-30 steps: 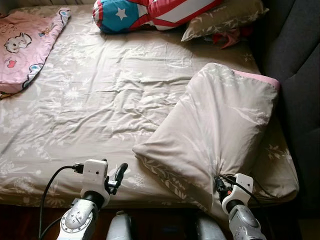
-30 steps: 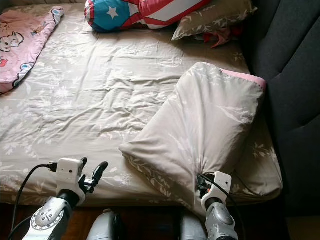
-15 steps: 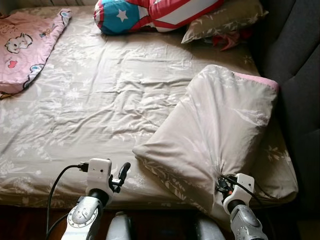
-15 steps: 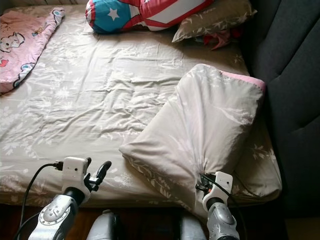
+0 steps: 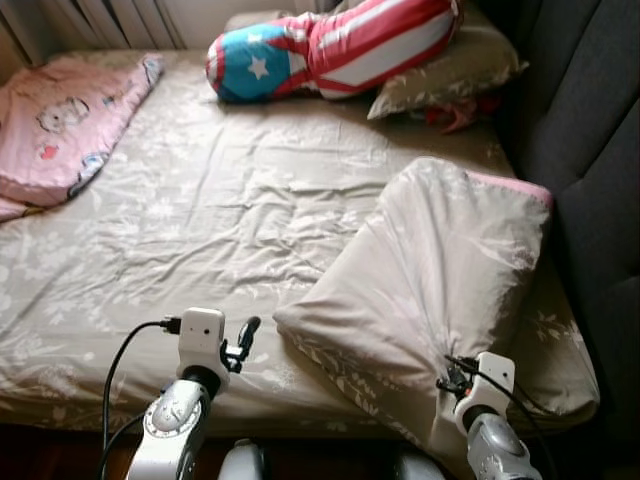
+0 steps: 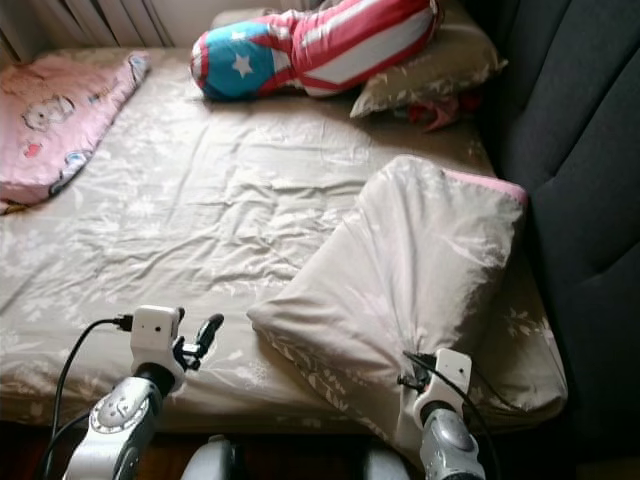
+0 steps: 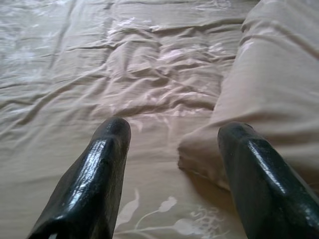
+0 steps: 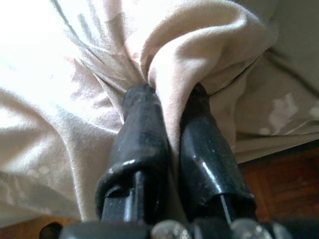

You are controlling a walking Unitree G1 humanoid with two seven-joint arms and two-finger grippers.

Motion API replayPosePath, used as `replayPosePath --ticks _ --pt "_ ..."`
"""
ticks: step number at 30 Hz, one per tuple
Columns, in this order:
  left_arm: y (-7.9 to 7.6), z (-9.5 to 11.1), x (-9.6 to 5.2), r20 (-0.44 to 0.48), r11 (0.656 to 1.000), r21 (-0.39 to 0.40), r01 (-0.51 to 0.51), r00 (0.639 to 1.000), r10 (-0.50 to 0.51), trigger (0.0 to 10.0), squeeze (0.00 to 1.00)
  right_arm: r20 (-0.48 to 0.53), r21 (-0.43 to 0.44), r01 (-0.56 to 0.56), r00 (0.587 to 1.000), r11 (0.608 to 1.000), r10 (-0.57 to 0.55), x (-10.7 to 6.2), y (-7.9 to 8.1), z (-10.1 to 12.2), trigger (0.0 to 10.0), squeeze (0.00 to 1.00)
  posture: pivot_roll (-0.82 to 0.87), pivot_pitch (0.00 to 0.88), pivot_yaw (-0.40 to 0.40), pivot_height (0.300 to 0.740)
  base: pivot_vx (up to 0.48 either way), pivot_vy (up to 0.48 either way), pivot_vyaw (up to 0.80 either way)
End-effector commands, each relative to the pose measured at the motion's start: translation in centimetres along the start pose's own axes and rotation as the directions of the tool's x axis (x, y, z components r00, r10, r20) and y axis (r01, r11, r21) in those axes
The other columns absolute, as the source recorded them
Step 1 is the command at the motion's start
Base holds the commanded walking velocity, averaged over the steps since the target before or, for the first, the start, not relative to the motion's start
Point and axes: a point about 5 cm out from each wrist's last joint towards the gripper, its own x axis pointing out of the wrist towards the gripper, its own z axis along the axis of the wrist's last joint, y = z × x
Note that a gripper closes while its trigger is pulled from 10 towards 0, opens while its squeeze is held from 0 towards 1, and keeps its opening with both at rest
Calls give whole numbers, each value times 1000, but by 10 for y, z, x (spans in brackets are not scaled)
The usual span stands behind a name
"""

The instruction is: Clean up the room

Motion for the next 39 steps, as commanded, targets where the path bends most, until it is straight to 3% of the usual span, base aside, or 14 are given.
replayPosePath --ticks 1,6,9,14,18,19,21,25,30,35,36,37,38,39 --pt "8 -5 -1 -14 1000 18 -22 1000 23 10000 0 64 28 135 989 990 -137 3 -27 21 0 0 -60 70 21 662 0 0 0" --pt "14 -8 -2 -19 999 28 -36 999 37 10000 0 223 52 361 905 931 -363 -3 -88 73 0 0 -73 62 20 662 0 0 0" --pt "14 -10 -2 -20 999 29 -37 999 38 10000 0 251 59 402 880 914 -403 -6 -101 84 0 0 -83 61 19 662 0 0 0" --pt "11 -18 -4 -35 999 25 -32 999 33 10000 0 306 92 515 800 852 -517 -22 -145 112 0 0 -96 60 15 662 0 0 0" --pt "9 -20 -3 -36 999 24 -26 999 27 10000 0 304 80 523 798 848 -521 -23 -148 113 0 0 -95 61 14 662 0 0 0" --pt "8 -20 -3 -37 999 24 -26 999 26 10000 0 311 74 530 792 845 -525 -23 -148 114 3647 0 -95 61 14 662 0 0 0" --pt "8 -22 -3 -39 999 22 -26 999 27 10000 0 334 56 540 783 840 -525 -25 -149 114 0 0 -92 62 16 662 0 0 0" --pt "8 -23 -4 -42 999 22 -24 999 25 10000 0 362 56 570 753 819 -549 -28 -153 120 0 0 -88 61 18 662 0 0 0" --pt "8 -25 -4 -44 999 21 -24 999 25 10000 0 442 40 646 673 763 -593 -38 -169 143 0 0 -88 57 18 662 0 0 0" --pt "6 -27 -4 -49 1000 19 -21 999 22 10000 0 457 49 658 655 752 -602 -40 -172 152 0 0 -92 55 18 662 0 0 0" --pt "5 -28 -4 -50 1000 18 -20 999 21 10000 0 459 18 660 662 751 -592 -39 -169 151 2275 0 -92 55 18 662 0 0 0" --pt "5 -28 -4 -50 1000 18 -20 999 21 10000 0 459 18 660 662 751 -592 -39 -169 151 2275 0 -92 55 18 662 0 0 0" --pt "5 -28 -4 -53 1000 18 -17 998 18 10000 0 448 3 653 677 758 -584 -36 -165 146 10000 0 -91 55 19 662 0 0 0" --pt "5 -29 -5 -57 1000 18 -13 998 14 10000 0 433 7 634 695 773 -574 -34 -162 141 10000 0 -91 55 19 662 0 0 0"
